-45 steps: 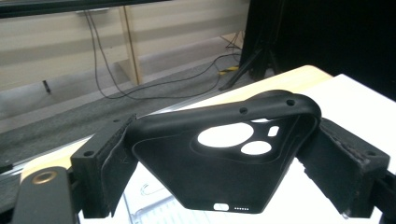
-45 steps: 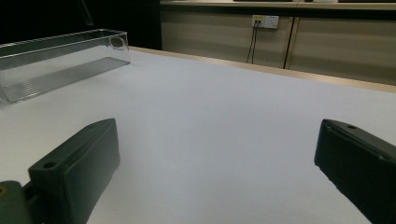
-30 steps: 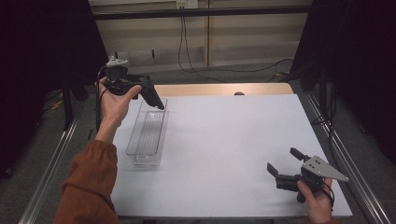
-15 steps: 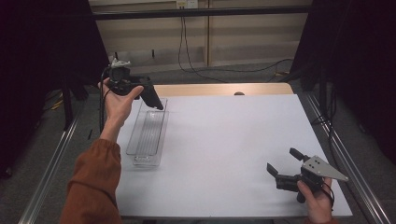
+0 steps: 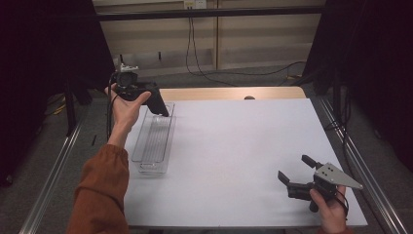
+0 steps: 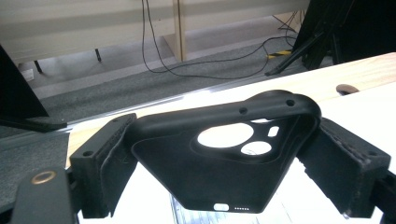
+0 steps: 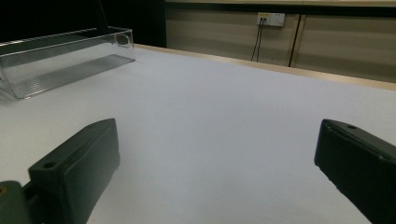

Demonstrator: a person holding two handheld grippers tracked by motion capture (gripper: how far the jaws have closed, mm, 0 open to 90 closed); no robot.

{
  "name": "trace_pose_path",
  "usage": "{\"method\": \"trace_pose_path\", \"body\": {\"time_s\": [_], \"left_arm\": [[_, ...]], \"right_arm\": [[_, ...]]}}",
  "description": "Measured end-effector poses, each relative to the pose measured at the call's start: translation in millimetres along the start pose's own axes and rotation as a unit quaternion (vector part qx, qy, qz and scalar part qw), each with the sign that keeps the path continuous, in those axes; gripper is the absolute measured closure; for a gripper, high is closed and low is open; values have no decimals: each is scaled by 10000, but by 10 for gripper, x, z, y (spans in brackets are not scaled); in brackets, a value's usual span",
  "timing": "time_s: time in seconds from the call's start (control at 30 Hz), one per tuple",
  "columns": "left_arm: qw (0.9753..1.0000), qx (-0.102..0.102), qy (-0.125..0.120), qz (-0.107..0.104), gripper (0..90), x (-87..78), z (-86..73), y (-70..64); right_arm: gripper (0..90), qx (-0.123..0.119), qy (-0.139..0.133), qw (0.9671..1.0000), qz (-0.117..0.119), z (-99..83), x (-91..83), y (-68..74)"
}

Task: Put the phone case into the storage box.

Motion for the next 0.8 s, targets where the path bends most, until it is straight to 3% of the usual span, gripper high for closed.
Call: {"method": "trace_pose_path", "body": {"time_s": [0.27,0.4,0.8], "left_arm": [[9999,-125,51,46,145,105,-55,-14],[9997,-103,140,154,144,160,-77,-12],[9994,-143,97,288,141,297,-108,-71]], "right_arm": [[0,-14,9,10000,28,-4,3,5],[0,-20,24,10000,27,-6,5,7],[0,-33,23,10000,57,-11,4,8]]}}
Point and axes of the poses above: each handheld gripper's, and its own axes: x roughly forward along the jaws, z roughly out of its top, y roughly to its left, the point moved 4 cm from there along x, roughly forward along the jaws, and after that the axes turned 2 degrees about y, right-handed, at the moved point
